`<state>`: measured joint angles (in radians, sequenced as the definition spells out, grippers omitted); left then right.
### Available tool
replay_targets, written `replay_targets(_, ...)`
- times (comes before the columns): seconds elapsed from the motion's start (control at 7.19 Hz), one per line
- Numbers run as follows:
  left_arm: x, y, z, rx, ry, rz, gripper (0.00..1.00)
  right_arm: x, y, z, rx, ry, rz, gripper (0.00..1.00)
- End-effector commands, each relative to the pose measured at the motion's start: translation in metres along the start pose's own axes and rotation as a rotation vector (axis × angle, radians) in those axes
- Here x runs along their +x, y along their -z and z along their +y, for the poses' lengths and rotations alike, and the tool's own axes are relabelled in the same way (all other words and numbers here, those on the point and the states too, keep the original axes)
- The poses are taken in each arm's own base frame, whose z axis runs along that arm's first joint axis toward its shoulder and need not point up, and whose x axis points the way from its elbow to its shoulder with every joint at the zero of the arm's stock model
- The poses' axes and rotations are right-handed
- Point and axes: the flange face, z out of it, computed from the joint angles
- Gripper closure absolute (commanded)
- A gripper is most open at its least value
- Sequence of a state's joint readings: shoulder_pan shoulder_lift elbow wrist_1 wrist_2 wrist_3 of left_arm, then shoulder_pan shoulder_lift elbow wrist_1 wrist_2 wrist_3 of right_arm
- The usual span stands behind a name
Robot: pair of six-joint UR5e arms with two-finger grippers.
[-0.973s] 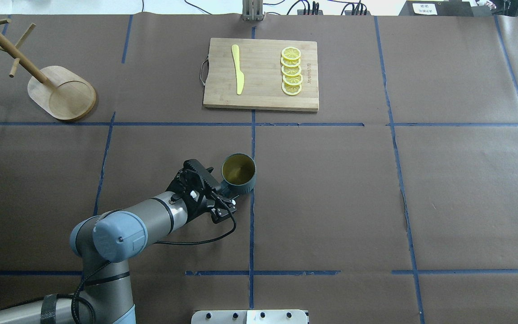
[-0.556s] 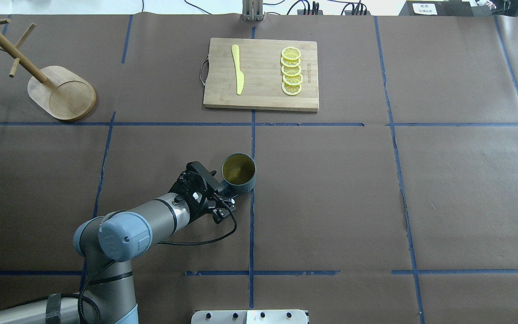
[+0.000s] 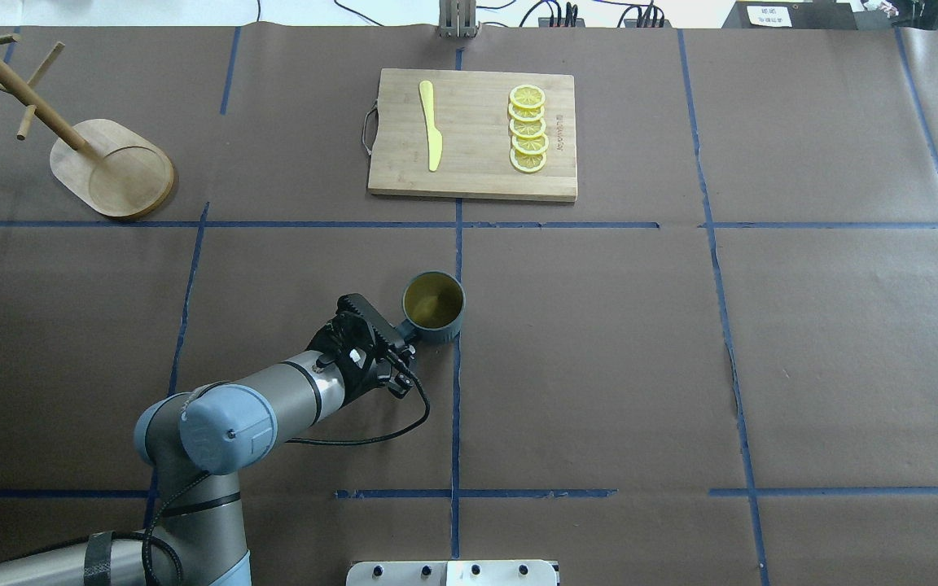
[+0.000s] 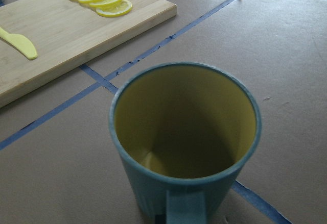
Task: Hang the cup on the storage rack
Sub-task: 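Grasp the teal mug rim with the left gripper, then lift the mug and carry it to the wooden rack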
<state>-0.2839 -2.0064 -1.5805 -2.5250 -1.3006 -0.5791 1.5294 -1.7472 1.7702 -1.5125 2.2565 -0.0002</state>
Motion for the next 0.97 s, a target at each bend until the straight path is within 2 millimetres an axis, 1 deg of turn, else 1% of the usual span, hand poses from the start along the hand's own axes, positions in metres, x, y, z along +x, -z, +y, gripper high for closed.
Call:
replay_targets(0.0, 0.004, 0.009, -0.012, 0.034, 0.041, 0.022, 1.00, 0.000, 0.000, 0.000, -0.001, -0.003, 0.000, 0.00)
replay_targets(0.14, 0.005, 0.015, -0.021, 0.071, 0.127, 0.049, 1.00, 0.000, 0.000, 0.000, -0.001, -0.003, 0.000, 0.00)
replay_targets(0.42, 0.003, 0.020, -0.029, 0.086, 0.434, 0.071, 1.00, 0.000, 0.000, 0.000, -0.002, -0.004, 0.000, 0.00)
replay_targets(0.56, -0.005, 0.025, -0.039, 0.117, 0.690, 0.104, 1.00, 0.000, -0.002, 0.000, -0.005, -0.004, 0.001, 0.00)
replay_targets(0.7, -0.021, 0.032, -0.053, 0.164, 0.844, 0.138, 1.00, -0.001, -0.002, 0.000, -0.005, -0.002, 0.000, 0.00)
replay_targets(0.83, -0.035, 0.035, -0.063, 0.184, 0.968, 0.157, 1.00, -0.003, -0.003, -0.001, -0.007, 0.003, 0.001, 0.00)
